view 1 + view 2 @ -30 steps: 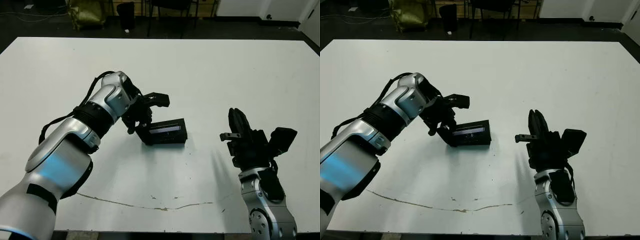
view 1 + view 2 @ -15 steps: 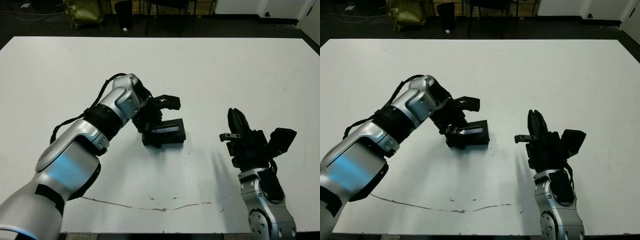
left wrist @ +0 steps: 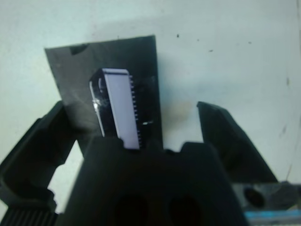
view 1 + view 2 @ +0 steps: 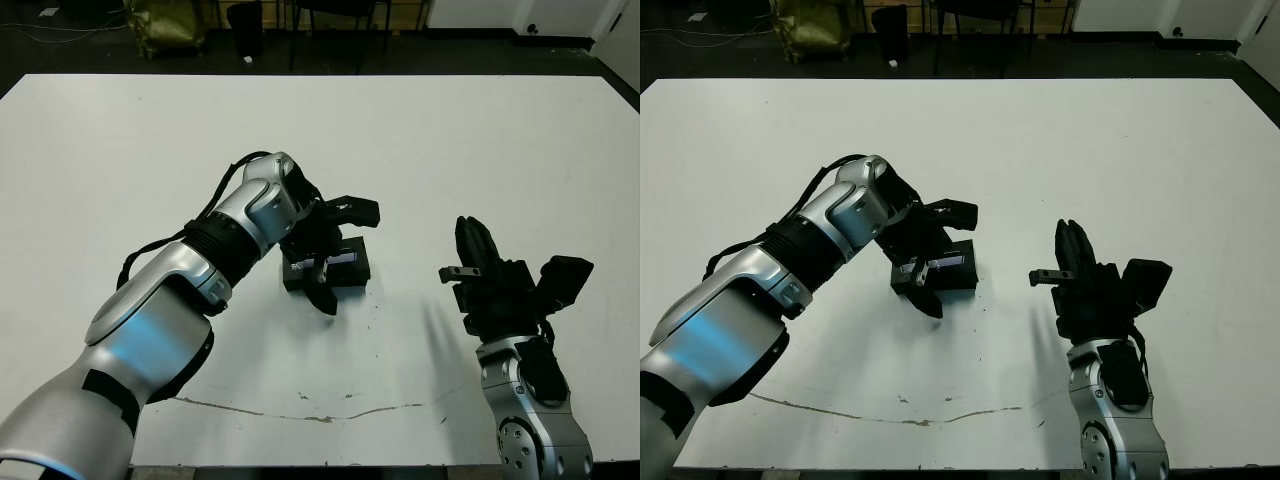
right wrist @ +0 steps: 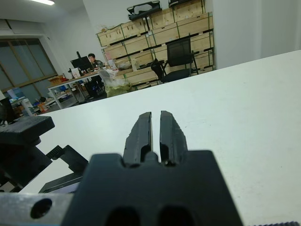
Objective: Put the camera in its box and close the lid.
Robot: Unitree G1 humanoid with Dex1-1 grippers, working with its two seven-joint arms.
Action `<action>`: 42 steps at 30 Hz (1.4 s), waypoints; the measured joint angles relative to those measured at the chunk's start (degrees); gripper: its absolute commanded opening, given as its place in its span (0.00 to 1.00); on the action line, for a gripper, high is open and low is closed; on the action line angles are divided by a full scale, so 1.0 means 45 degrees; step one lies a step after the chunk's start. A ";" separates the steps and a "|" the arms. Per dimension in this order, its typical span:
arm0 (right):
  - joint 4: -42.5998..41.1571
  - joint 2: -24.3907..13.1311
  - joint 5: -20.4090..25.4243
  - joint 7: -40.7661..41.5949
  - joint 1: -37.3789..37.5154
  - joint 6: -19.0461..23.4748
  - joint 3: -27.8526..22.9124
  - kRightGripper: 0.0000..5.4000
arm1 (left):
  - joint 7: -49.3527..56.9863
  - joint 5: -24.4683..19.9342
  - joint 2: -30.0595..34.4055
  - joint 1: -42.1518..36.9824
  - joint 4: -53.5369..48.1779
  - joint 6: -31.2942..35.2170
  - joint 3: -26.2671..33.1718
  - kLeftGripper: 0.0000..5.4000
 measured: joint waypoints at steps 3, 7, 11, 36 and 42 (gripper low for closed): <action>0.0000 0.0000 -0.0002 0.0000 0.0000 0.0000 0.0004 0.00 | 0.0242 -0.0001 0.0013 0.0096 -0.0036 -0.0428 0.0002 1.00; 0.0000 0.0013 0.0105 0.0000 0.0000 0.0001 -0.0010 0.00 | 0.0714 -0.0004 0.0024 0.0281 -0.0197 -0.0894 0.0033 1.00; -0.0004 0.0010 0.0155 -0.0001 0.0002 0.0011 -0.0007 0.00 | 0.1485 0.0070 0.0038 0.0450 -0.0608 -0.1719 -0.0019 1.00; 0.0043 -0.0033 0.0249 0.0124 0.0034 0.0037 0.0007 0.00 | 0.1811 -0.0028 -0.0032 0.0367 0.0281 -0.3414 0.0222 1.00; 0.0043 -0.0042 0.0254 0.0126 0.0046 0.0036 0.0008 0.00 | 0.1582 -0.0085 -0.0247 0.0373 0.0257 -0.2791 0.0348 1.00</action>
